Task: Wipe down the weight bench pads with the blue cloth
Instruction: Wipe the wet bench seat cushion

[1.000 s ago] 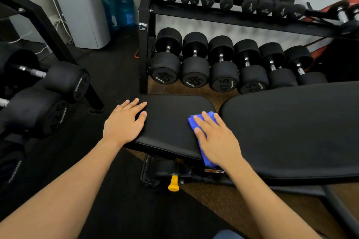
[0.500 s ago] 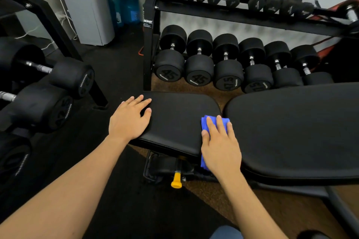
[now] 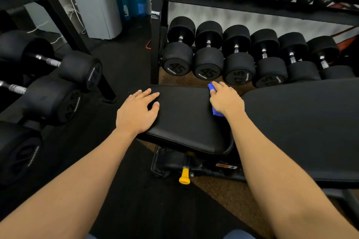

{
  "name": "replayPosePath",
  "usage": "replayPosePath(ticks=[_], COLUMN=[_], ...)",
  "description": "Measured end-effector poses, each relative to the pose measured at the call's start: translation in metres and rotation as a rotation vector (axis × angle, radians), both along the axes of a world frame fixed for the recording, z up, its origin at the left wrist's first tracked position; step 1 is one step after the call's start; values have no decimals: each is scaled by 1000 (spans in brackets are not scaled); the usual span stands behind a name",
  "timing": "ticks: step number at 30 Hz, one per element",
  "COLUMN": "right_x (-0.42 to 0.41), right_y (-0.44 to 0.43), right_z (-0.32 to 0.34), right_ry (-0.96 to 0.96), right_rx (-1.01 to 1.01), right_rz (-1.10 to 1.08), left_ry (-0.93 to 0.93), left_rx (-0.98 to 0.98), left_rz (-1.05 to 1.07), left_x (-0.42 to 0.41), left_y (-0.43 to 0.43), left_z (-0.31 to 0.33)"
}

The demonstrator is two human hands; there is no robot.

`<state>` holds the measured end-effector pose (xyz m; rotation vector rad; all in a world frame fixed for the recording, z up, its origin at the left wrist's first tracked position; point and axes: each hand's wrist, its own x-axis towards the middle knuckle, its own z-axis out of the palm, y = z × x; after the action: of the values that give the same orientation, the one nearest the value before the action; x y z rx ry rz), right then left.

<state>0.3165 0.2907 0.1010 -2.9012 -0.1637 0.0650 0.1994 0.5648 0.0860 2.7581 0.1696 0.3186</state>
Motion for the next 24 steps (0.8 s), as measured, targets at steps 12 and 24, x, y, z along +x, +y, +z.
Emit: replayPosePath(ticks=[12,24], right_x=[-166,-94], right_y=[26,103], right_z=[1,5], right_ry=[-275,-218], right_rx=[-146,-155], right_rz=[313,314], left_ry=[2,240], left_rx=[10,-371], left_rz=[-63,-240], left_x=[0,-45], left_y=[5,71], left_z=[-2,-3])
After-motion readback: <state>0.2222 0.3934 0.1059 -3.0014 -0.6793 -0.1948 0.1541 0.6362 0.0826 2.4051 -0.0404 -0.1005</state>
